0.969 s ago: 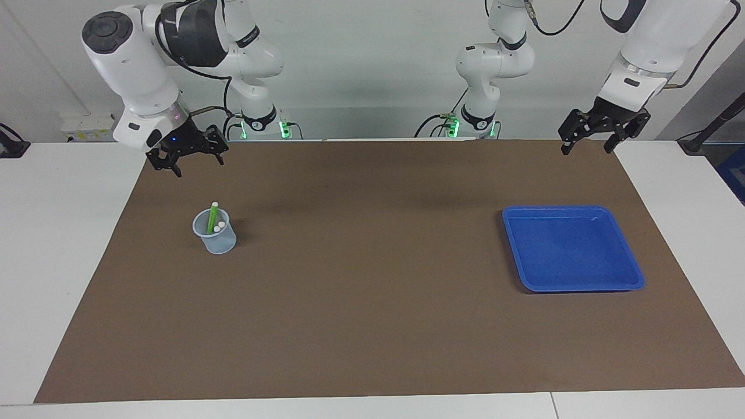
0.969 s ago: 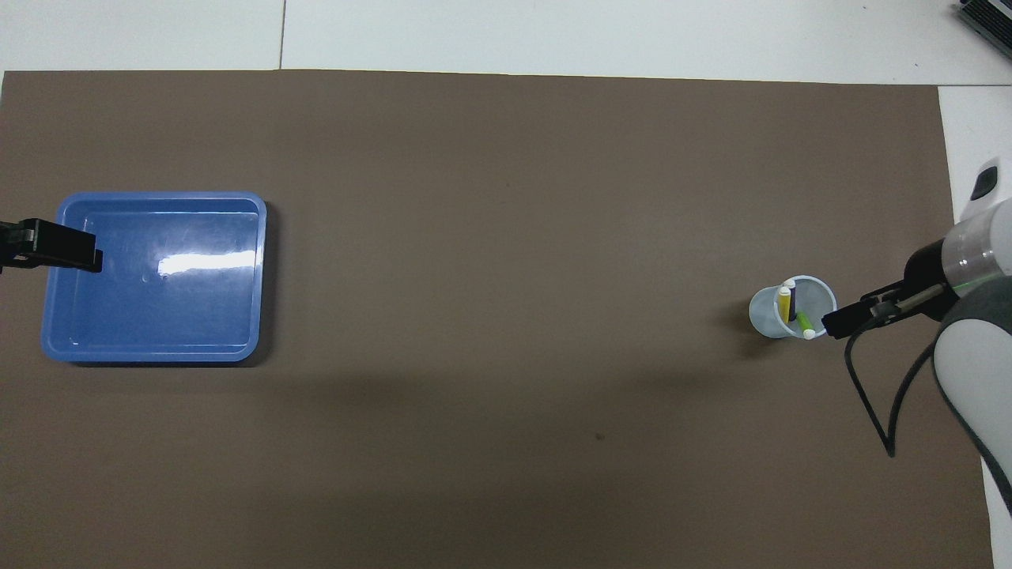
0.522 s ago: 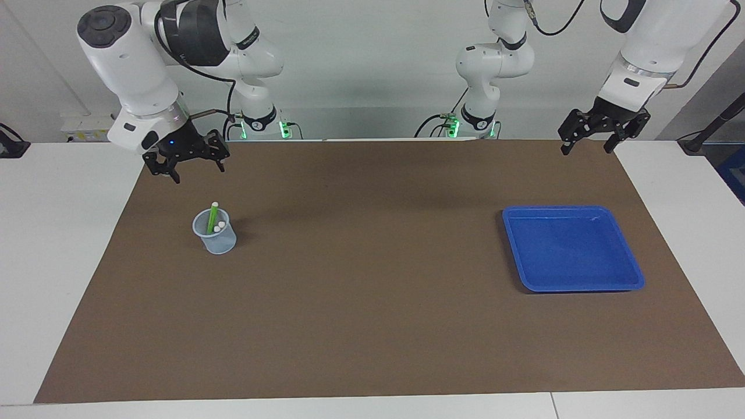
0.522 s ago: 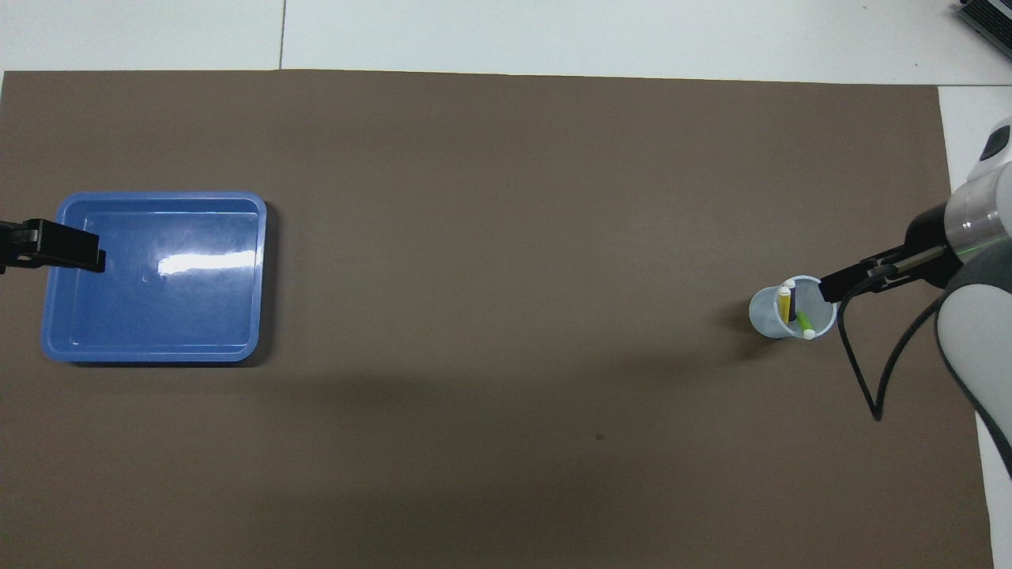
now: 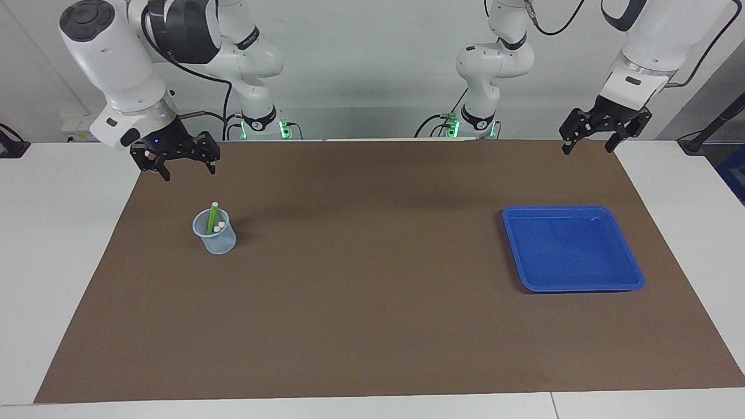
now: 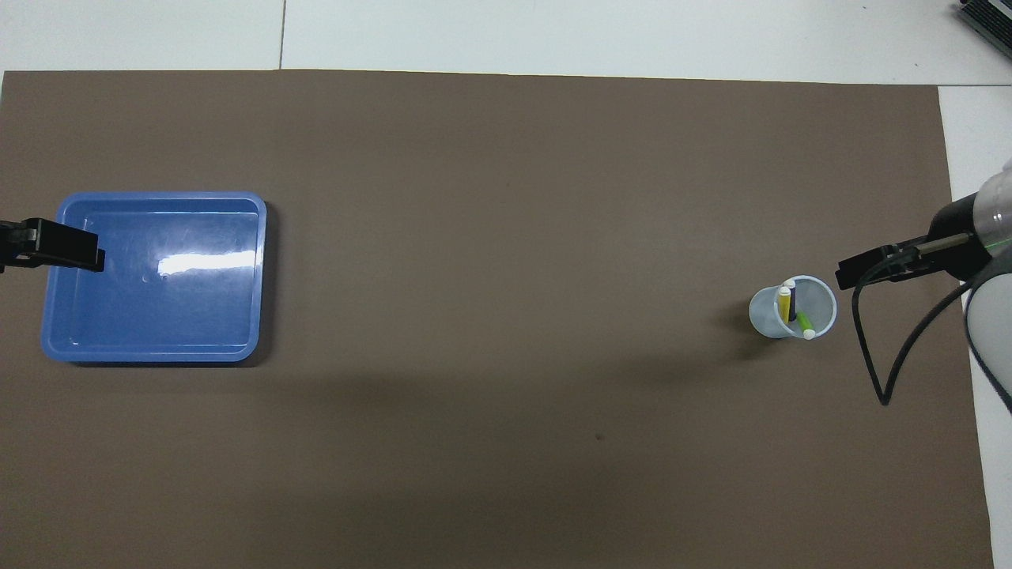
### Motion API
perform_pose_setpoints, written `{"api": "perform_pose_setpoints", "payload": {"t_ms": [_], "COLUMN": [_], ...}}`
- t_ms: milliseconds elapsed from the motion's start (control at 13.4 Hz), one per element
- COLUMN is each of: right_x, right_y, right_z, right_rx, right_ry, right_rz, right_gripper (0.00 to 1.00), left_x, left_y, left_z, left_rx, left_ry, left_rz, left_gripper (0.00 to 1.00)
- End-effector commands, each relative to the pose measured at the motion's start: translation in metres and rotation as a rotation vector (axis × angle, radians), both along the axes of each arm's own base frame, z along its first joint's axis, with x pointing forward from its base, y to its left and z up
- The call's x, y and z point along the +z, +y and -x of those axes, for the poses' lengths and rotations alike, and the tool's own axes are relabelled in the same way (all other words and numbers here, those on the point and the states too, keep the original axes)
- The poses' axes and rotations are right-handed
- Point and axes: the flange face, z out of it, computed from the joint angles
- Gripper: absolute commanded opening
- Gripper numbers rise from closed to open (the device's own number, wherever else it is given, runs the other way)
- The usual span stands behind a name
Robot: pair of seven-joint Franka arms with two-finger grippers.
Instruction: Transfer and insert pens with both arms
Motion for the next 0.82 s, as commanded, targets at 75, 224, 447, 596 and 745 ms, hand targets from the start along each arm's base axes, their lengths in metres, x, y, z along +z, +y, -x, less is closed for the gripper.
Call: {"api": "perform_pose_setpoints", "payload": {"t_ms": [75,224,447,596,745], "right_x": [0.001,0.001,0.001,0.001,0.001], "right_y": [0.001,0.001,0.0,0.0,0.0], "right_z": [-0.003,-0.003,-0.004,-0.004,-0.004], "right_rx": [-0.019,-0.019,-0.022,-0.022,-0.022], "right_ry": [0.004,0.004,0.0,-0.003,-0.003], "right_rz": [-0.011,-0.011,-0.011,-0.013,-0.014], "right_gripper": [1.0,1.0,1.0,1.0,1.0], "left_x": [0.004,0.004,0.002,0.001,0.001], "left_y": [0.004,0.003,-0.003,-0.011,-0.014], "left_z": [-0.003,-0.003,-0.003,-0.002,-0.001], "left_rx": [-0.001,-0.004,-0.014,-0.029,-0.036], "left_ry": [-0.006,-0.008,-0.006,-0.003,0.001], "left_rz": [0.002,0.001,-0.004,-0.006,-0.006], "left_gripper": [1.0,1.0,1.0,1.0,1.0]}}
